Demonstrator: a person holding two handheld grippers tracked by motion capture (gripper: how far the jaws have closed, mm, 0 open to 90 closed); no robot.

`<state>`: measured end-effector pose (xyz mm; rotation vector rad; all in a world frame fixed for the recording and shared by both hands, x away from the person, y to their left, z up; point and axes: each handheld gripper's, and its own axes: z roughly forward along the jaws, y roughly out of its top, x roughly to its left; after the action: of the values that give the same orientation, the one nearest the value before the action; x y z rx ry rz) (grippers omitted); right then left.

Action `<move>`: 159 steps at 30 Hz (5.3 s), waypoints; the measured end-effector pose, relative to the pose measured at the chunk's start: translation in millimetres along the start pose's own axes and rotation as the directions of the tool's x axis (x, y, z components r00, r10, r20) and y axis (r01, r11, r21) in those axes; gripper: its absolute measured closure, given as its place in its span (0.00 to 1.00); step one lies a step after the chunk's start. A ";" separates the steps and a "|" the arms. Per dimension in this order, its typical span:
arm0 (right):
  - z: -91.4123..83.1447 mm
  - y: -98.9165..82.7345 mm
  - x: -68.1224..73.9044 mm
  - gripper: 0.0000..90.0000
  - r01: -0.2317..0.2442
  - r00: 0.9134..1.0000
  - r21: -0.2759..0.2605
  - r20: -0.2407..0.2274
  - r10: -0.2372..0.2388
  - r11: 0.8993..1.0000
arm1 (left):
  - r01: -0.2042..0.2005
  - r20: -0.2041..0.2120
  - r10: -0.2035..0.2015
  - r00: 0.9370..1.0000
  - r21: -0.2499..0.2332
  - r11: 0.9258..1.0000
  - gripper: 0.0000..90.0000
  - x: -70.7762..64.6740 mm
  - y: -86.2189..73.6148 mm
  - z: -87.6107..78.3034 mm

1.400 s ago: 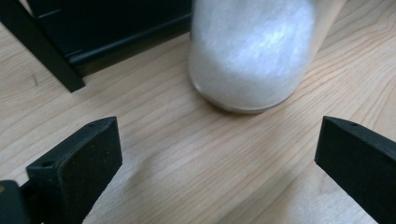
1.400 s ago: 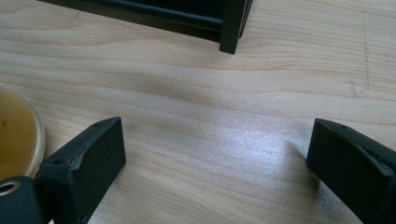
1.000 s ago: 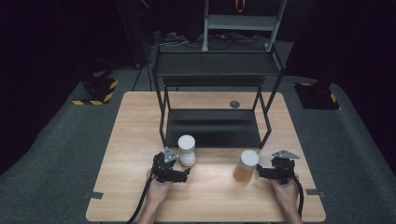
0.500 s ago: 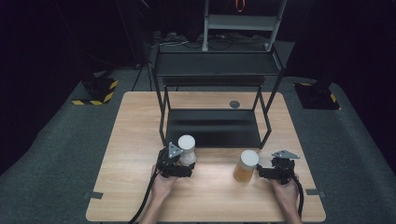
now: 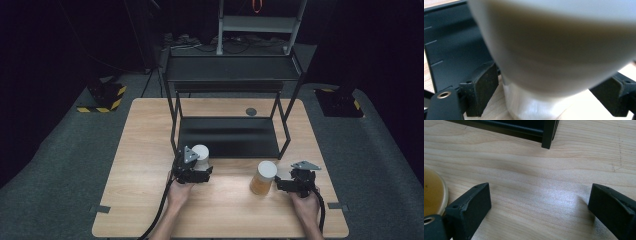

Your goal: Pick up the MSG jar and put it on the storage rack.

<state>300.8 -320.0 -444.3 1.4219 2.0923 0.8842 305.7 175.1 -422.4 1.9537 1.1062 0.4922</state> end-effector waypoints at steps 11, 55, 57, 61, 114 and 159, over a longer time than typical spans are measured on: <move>0.0 0.0 0.1 0.04 -0.001 1.000 0.000 0.000 0.001 1.000 | 0.017 -0.011 -0.017 1.000 -0.024 1.000 0.25 -3.1 -0.3 5.3; 0.1 0.0 0.2 0.04 -0.003 1.000 0.000 0.001 0.003 1.000 | -0.043 0.024 0.043 0.999 0.025 0.999 0.36 -3.0 28.1 -6.1; 0.1 0.0 0.2 0.04 -0.002 1.000 -0.001 0.001 0.002 1.000 | -0.051 0.028 0.050 0.998 0.036 0.998 0.36 -3.2 32.9 -6.8; 0.1 0.0 0.2 0.04 -0.002 1.000 -0.001 0.001 0.002 1.000 | -0.051 0.041 0.049 0.998 0.045 0.998 0.36 -2.8 39.2 -7.8; 0.0 0.0 0.2 0.04 -0.003 1.000 0.000 0.001 0.003 1.000 | -0.112 0.181 0.100 0.978 0.061 0.992 0.36 16.7 192.1 -75.4; 0.0 0.0 0.3 0.04 -0.004 1.000 0.000 0.001 0.004 1.000 | -0.111 0.060 0.106 0.993 0.093 0.989 0.36 14.6 374.3 -127.3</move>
<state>300.7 -319.7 -444.4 1.4268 2.0890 0.8855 424.3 141.7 -46.5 2.1071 1.0091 0.4480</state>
